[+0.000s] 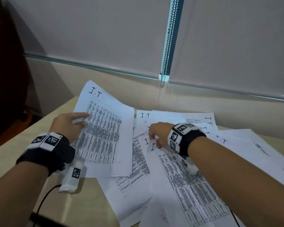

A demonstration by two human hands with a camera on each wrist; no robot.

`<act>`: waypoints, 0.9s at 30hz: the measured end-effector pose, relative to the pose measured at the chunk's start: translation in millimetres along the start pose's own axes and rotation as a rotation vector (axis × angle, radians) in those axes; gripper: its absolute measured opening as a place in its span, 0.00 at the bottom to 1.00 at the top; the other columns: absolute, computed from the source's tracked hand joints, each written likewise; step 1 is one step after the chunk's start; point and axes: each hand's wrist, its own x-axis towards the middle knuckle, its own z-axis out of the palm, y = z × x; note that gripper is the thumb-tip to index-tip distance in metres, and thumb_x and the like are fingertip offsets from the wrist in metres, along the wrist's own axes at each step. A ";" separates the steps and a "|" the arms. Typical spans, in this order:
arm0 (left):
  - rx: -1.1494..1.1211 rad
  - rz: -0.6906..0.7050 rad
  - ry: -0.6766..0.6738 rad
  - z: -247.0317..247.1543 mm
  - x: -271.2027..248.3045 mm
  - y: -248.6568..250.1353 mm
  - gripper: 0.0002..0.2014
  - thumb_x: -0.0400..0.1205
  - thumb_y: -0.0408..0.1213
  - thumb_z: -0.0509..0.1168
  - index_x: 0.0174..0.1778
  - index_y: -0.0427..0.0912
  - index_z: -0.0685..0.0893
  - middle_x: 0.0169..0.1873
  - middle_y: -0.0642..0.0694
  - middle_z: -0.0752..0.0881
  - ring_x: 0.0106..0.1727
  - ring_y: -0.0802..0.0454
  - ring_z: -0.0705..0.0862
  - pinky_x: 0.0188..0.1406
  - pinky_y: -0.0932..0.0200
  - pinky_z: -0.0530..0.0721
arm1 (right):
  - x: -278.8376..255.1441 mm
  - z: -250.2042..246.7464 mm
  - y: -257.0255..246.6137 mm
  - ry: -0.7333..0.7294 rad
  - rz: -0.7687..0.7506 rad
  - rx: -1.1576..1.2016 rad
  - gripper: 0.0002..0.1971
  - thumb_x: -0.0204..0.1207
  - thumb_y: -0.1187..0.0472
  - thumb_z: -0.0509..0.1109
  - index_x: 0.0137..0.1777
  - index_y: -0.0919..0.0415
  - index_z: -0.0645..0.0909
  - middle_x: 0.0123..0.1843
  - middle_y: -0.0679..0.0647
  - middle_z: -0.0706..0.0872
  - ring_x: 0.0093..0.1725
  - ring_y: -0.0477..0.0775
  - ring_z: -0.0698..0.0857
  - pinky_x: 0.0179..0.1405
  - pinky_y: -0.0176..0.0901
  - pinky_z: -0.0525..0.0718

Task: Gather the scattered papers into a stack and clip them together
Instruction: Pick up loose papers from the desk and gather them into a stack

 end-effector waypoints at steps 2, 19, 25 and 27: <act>0.014 0.003 0.008 -3.6 0.4 -0.7 0.10 0.78 0.36 0.70 0.51 0.56 0.88 0.51 0.38 0.89 0.23 0.44 0.78 0.18 0.68 0.73 | 6.0 -3.1 1.5 0.031 0.002 0.013 0.16 0.59 0.71 0.76 0.34 0.50 0.76 0.47 0.49 0.86 0.46 0.54 0.85 0.46 0.45 0.85; 0.025 -0.021 0.013 -9.3 1.6 -21.6 0.12 0.77 0.36 0.70 0.47 0.62 0.86 0.58 0.39 0.88 0.37 0.35 0.86 0.15 0.74 0.74 | -25.5 -8.9 33.1 0.521 -0.008 0.178 0.07 0.69 0.63 0.75 0.44 0.50 0.88 0.41 0.48 0.91 0.45 0.54 0.86 0.50 0.45 0.83; 0.027 0.015 0.034 -10.8 0.0 -7.0 0.11 0.78 0.35 0.70 0.53 0.55 0.89 0.52 0.39 0.88 0.23 0.45 0.75 0.11 0.74 0.70 | -40.2 -5.2 36.7 0.632 -0.114 0.180 0.08 0.72 0.63 0.73 0.46 0.50 0.90 0.46 0.47 0.90 0.47 0.56 0.87 0.48 0.47 0.83; 0.015 0.029 0.042 -12.8 -1.3 -1.8 0.11 0.78 0.34 0.70 0.52 0.54 0.89 0.46 0.41 0.87 0.30 0.41 0.81 0.15 0.75 0.72 | -46.1 -3.0 35.7 0.694 -0.154 0.179 0.07 0.72 0.62 0.74 0.46 0.51 0.90 0.45 0.48 0.91 0.45 0.57 0.88 0.47 0.49 0.84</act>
